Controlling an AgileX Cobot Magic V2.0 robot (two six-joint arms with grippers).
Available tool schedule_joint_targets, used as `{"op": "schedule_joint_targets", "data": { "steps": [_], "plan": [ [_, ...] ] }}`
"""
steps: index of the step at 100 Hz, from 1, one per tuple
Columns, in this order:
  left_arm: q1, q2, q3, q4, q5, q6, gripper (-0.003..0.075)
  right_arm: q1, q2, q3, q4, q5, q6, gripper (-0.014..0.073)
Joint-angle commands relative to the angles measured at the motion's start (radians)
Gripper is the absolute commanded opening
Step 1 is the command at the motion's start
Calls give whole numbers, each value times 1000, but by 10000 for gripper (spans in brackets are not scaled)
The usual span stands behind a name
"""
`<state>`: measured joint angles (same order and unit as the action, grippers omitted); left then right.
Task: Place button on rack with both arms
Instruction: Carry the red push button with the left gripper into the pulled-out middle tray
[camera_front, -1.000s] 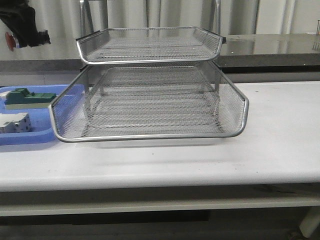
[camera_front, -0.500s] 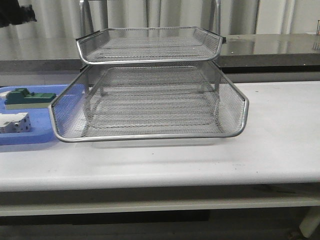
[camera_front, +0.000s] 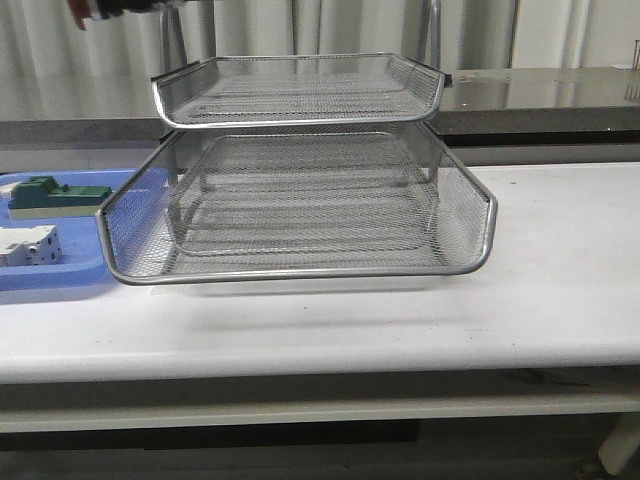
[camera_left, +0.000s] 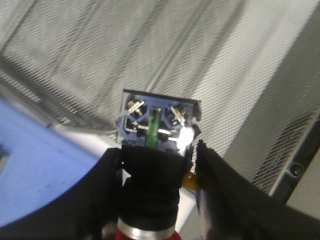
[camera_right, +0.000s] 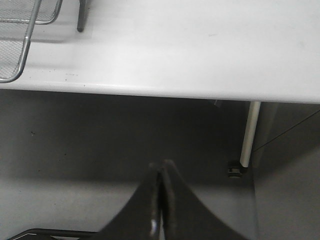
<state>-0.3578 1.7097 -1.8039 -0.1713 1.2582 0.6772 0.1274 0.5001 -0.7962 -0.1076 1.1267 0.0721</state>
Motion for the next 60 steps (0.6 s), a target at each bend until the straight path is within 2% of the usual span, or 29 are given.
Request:
{"op": "schedule_joint_targets", "data": {
  "steps": [1,26,60],
  "plan": [
    [-76,-35,-8,-30,16,-9,4,-1,2,-31,-16,-65,1,-68],
    [-214,39,-4,-30,7,17,4,-1,2,-31,-16,-65,1,-68],
    [-245,155,-4,-30,-137,18,4,-1,2,-31,-16,-65,1,-68]
  ]
}}
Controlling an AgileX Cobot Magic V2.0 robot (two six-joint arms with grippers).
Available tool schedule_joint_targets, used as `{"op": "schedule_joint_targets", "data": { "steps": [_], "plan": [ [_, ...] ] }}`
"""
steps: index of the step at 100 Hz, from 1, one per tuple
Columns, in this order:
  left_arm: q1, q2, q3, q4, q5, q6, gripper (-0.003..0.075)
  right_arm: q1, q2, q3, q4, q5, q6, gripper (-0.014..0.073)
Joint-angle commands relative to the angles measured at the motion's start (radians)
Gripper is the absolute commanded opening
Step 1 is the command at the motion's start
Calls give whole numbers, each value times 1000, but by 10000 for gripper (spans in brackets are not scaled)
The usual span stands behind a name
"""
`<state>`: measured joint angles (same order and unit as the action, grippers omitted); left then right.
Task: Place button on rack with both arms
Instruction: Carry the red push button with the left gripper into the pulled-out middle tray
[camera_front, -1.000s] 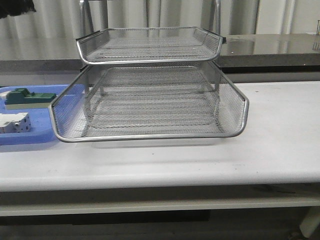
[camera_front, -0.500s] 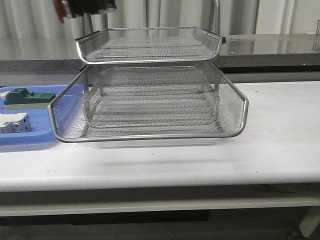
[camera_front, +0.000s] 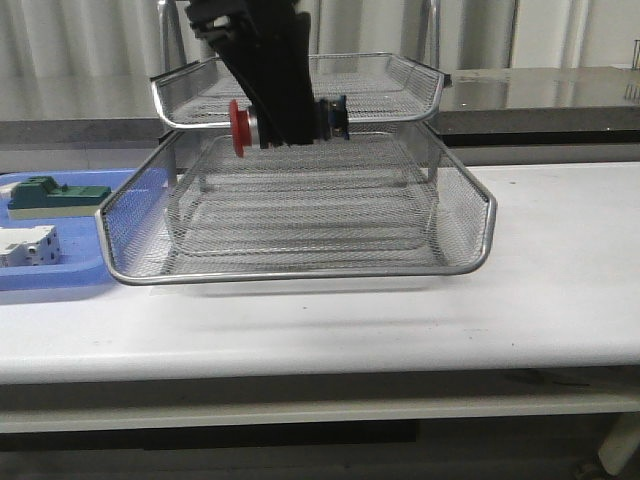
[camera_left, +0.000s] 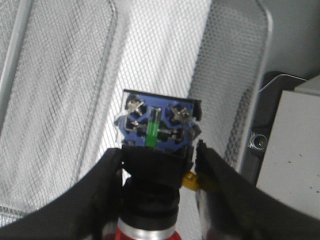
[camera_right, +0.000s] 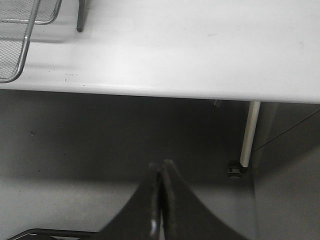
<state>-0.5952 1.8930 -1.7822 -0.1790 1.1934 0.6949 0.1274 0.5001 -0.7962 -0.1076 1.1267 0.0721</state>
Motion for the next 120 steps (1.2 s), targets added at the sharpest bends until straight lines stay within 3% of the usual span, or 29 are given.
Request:
{"op": "schedule_joint_targets", "data": {
  "steps": [1,59,70,81,94,120],
  "plan": [
    [-8,-23,-26,-20,-75,0,4,-1,2,-31,-16,-65,1,-68],
    [-8,74,-26,30,-137,1,20,-1,2,-31,-16,-65,1,-68],
    [-8,74,-26,30,-137,1,127,-1,2,-31,-16,-65,1,-68],
    [-8,74,-26,30,-136,1,336,-1,2,-31,-16,-65,1,-68],
    [-8,74,-26,30,-137,1,505,-1,2,-31,-16,-65,1,-68],
    [-8,66,-28,30,-111,-12,534,-1,2,-31,-16,-65,1,-68]
  ]
}}
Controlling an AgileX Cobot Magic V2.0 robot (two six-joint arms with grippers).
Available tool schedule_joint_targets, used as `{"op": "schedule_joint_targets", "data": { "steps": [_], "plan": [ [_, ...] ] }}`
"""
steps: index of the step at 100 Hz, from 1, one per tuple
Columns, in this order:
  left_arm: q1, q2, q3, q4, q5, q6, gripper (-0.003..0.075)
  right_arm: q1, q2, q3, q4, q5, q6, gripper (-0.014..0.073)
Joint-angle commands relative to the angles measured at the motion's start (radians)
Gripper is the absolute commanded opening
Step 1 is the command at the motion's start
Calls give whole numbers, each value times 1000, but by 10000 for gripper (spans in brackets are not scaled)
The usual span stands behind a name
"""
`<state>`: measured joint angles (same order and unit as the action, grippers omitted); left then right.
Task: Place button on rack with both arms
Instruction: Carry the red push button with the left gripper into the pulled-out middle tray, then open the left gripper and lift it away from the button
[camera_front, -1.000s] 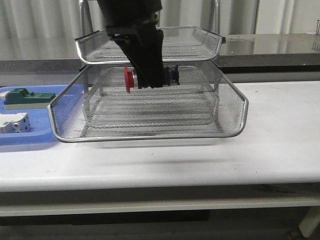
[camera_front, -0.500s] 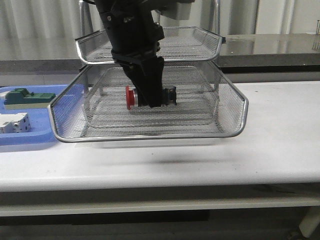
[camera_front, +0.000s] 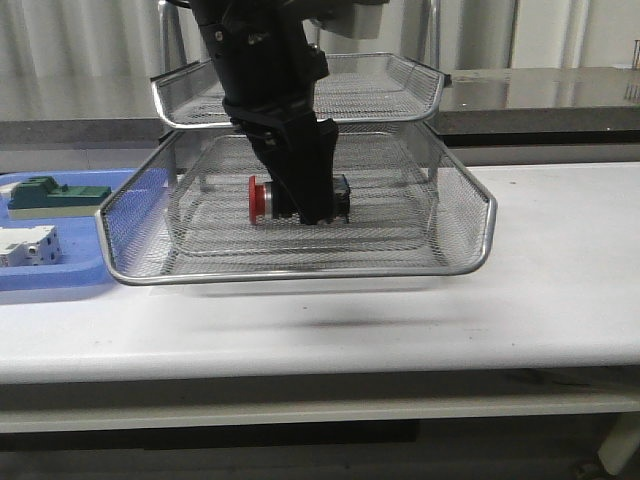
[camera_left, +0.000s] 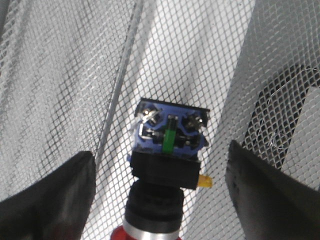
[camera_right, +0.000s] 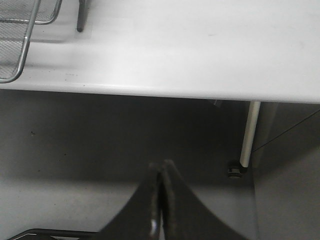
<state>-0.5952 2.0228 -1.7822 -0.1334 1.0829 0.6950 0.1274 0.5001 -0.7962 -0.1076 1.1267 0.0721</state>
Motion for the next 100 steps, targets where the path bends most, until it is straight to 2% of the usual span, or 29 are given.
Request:
{"op": "schedule_joint_targets", "data": {
  "steps": [1,25,43,58,77,100],
  "plan": [
    [-8,-64,-28,-16,5,-12,534,-1,2,-31,-16,-65,1,-68],
    [-8,-128,-28,-11,89,-63,516,-1,2,-31,-16,-65,1,-68],
    [-3,-214,-28,82,127,-144,516,-1,2,-31,-16,-65,1,-68],
    [43,-288,-28,95,185,-168,516,-1,2,-31,-16,-65,1,-68],
    [199,-394,-2,88,192,-234,512,-1,2,-31,-16,-65,1,-68],
    [423,-542,119,40,132,-273,454,-1,2,-31,-16,-65,1,-68]
  ]
}}
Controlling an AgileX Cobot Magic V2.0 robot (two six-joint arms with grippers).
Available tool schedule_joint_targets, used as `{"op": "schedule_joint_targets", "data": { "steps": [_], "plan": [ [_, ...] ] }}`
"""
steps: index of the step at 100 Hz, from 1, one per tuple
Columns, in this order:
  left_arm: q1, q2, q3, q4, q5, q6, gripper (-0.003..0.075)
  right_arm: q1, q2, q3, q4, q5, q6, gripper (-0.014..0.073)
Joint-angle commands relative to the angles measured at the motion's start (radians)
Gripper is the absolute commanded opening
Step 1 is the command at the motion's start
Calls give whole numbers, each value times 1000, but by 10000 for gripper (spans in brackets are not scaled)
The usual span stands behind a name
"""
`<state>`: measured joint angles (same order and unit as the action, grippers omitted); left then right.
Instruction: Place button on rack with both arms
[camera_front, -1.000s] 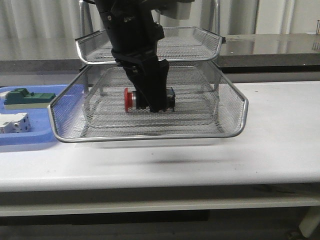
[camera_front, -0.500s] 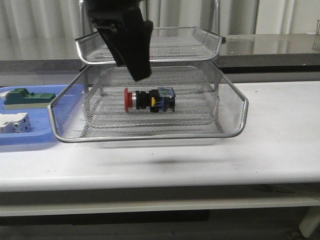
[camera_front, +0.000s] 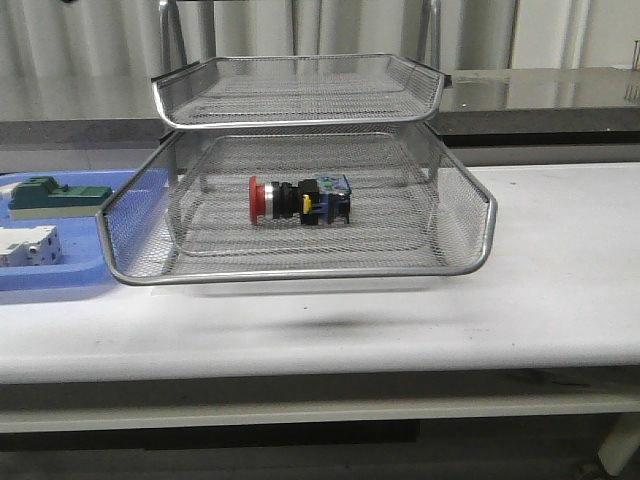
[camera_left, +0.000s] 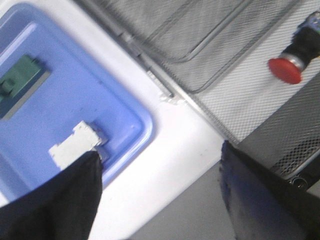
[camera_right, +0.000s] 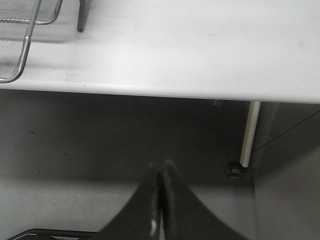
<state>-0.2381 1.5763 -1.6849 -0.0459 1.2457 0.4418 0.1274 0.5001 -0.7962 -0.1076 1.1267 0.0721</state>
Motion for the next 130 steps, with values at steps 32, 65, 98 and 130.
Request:
{"op": "schedule_joint_targets", "data": {
  "steps": [32,65,98,130],
  "plan": [
    [216,-385,385,-175,-355,-19,454,-1,2,-31,-16,-65,1,-68],
    [216,-733,841,-252,-804,-19,454,-1,2,-31,-16,-65,1,-68],
    [216,-1088,1178,-298,-1003,-19,454,-1,2,-31,-16,-65,1,-68],
    [216,-1277,1334,-341,-1112,-19,454,-1,2,-31,-16,-65,1,-68]
  ]
}}
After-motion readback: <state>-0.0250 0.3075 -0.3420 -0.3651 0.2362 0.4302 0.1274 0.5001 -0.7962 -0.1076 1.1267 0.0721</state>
